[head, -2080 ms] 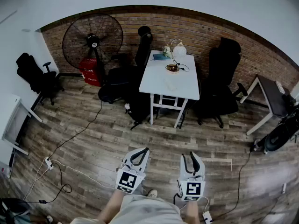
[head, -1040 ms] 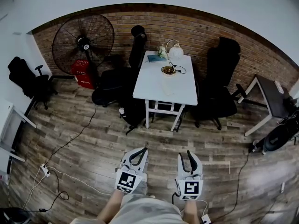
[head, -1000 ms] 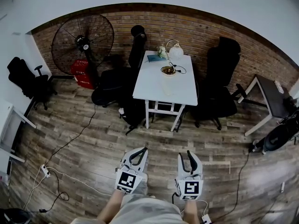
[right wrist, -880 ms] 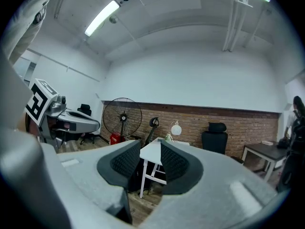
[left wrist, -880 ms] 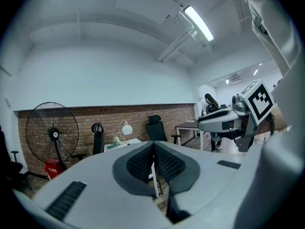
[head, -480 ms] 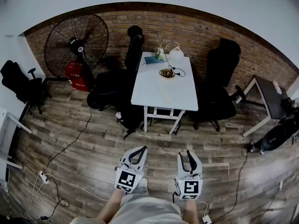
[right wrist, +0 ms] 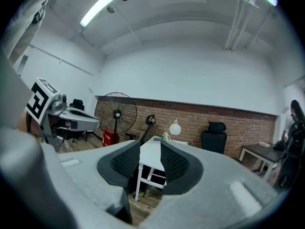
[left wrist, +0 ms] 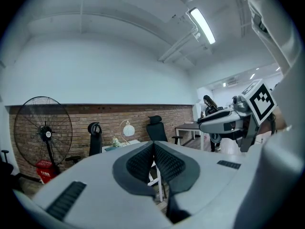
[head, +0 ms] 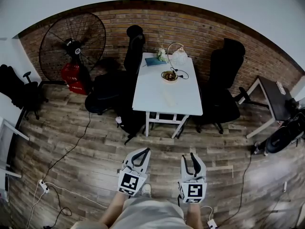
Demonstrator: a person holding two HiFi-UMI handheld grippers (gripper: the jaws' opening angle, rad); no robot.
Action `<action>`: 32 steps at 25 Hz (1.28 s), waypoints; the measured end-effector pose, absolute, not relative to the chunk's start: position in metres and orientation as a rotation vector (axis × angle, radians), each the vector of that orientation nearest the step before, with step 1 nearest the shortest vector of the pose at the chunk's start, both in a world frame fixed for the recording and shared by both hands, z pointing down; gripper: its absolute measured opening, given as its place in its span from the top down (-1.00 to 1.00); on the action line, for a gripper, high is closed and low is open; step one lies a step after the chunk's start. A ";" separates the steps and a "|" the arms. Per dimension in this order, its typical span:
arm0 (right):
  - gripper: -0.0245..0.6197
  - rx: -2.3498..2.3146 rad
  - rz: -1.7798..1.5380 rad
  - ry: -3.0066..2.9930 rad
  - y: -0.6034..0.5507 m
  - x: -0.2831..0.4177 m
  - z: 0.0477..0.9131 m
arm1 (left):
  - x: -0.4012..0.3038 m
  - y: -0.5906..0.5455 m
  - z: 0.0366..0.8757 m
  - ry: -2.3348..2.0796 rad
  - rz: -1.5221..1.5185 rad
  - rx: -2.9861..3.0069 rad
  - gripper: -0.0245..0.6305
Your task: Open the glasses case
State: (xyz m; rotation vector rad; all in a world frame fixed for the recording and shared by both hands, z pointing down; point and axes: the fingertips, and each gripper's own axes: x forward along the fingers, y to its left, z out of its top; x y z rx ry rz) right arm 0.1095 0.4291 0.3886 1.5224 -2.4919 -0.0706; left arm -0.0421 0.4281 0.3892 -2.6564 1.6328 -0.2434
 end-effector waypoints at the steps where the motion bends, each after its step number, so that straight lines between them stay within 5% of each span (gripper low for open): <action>1: 0.50 1.523 -0.073 -2.490 0.427 0.107 0.388 | -0.044 0.426 0.389 1.631 -0.240 -2.659 0.91; 32: 0.50 1.488 -0.078 -2.520 0.343 0.084 0.390 | -0.066 0.347 0.394 1.659 -0.259 -2.638 0.91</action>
